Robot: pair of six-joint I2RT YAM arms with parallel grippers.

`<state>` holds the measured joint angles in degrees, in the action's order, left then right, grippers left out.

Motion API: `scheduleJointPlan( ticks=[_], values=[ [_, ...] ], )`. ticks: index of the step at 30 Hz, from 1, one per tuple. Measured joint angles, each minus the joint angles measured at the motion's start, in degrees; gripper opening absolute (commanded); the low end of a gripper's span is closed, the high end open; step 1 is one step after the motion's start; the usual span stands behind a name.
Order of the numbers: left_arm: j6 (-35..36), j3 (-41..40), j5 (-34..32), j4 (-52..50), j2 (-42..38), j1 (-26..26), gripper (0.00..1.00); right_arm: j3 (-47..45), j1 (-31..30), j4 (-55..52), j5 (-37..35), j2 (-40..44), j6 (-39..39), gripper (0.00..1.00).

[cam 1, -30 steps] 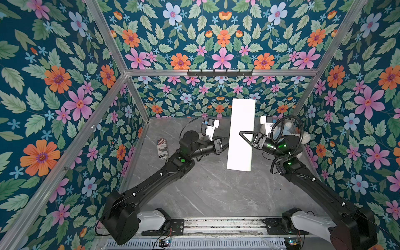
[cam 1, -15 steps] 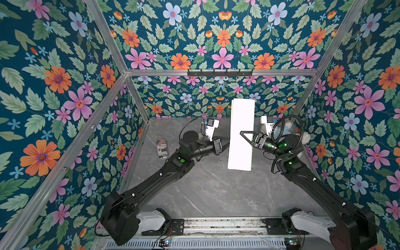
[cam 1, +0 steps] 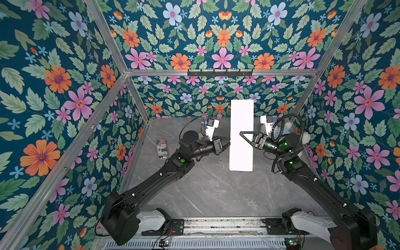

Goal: Fold the rectangular paper in half along the long edge
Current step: Fold the paper.

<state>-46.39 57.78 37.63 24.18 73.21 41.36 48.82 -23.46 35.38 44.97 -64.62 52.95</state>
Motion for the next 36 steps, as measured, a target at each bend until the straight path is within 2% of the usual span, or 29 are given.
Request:
scheduleJointPlan(
  ticks=[18, 21, 23, 24, 31, 36],
  values=[
    [0.0, -0.26, 0.0, 0.04, 0.0, 0.0, 0.0, -0.66, 0.0, 0.46, -0.11, -0.09, 0.2, 0.28],
    [0.0, -0.26, 0.0, 0.07, 0.0, 0.0, 0.12, -0.68, 0.0, 0.48, -0.22, -0.09, 0.22, 0.27],
    [0.13, -0.26, -0.02, 0.02, -0.02, 0.0, 0.26, -0.68, 0.0, 0.48, -0.2, -0.04, 0.22, 0.27],
    [0.22, -0.26, -0.04, -0.13, -0.07, 0.0, 0.28, -0.68, 0.0, 0.46, -0.22, 0.04, 0.26, 0.27],
    [2.05, 0.85, -1.18, -1.97, -0.92, -0.15, 0.34, -0.44, 0.0, 0.28, 0.0, 2.01, 0.63, 0.27],
    [3.39, 1.68, -1.75, -3.63, -1.46, -2.12, 0.36, -0.2, 0.0, -0.11, 0.61, 4.07, 1.29, 0.27]
  ],
)
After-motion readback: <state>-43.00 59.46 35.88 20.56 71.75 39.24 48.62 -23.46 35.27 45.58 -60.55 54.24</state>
